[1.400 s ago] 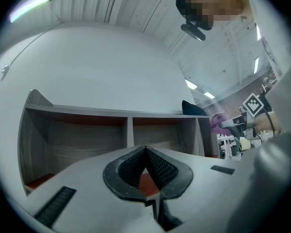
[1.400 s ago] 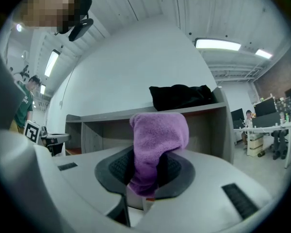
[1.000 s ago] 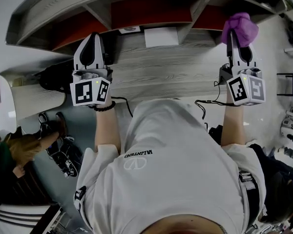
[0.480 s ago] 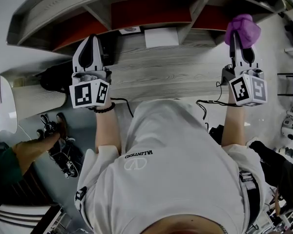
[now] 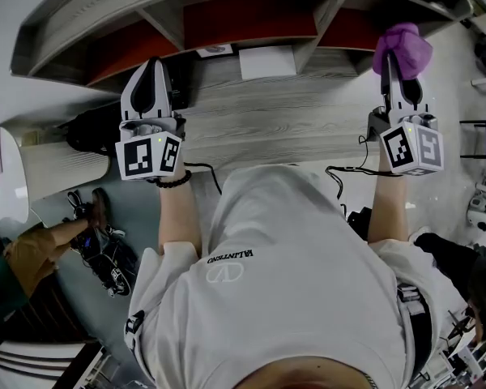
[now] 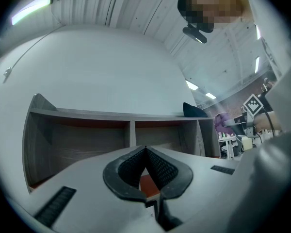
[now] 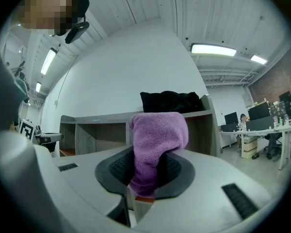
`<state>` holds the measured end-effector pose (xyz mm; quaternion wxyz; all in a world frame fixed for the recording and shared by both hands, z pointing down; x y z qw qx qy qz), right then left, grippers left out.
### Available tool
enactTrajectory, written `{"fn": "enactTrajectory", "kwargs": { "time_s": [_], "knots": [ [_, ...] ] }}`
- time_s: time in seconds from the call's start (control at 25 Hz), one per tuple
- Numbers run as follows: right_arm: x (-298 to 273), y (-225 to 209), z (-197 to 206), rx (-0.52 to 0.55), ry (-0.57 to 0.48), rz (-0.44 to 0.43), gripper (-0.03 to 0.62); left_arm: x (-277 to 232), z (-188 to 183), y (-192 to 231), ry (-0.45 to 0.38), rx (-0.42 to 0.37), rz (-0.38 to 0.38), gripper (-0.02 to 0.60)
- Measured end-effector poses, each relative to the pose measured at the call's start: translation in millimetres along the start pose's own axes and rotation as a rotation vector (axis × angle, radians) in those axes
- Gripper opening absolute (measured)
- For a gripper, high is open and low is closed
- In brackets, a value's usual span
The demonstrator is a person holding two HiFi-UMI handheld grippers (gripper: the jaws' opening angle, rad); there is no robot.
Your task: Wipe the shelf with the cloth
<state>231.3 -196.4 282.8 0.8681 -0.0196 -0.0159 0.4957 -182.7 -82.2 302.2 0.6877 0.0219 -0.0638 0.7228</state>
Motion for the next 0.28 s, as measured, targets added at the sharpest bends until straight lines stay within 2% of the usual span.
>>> {"fn": "enactTrajectory", "kwargs": {
  "time_s": [0.28],
  "knots": [
    [-4.1, 4.8, -0.4, 0.009, 0.001, -0.01, 0.078, -1.0, 1.0, 1.9, 0.0, -0.001, -0.002, -0.002]
  ]
}}
Point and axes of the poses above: the fingertips, and each gripper's own axes: x backward along the fingers, y to its left, z out of its underside, the point moved 6 cm from there along x, backward along the fingers, and after that the axes turned 1 degree about x, right-handed, at the moved point
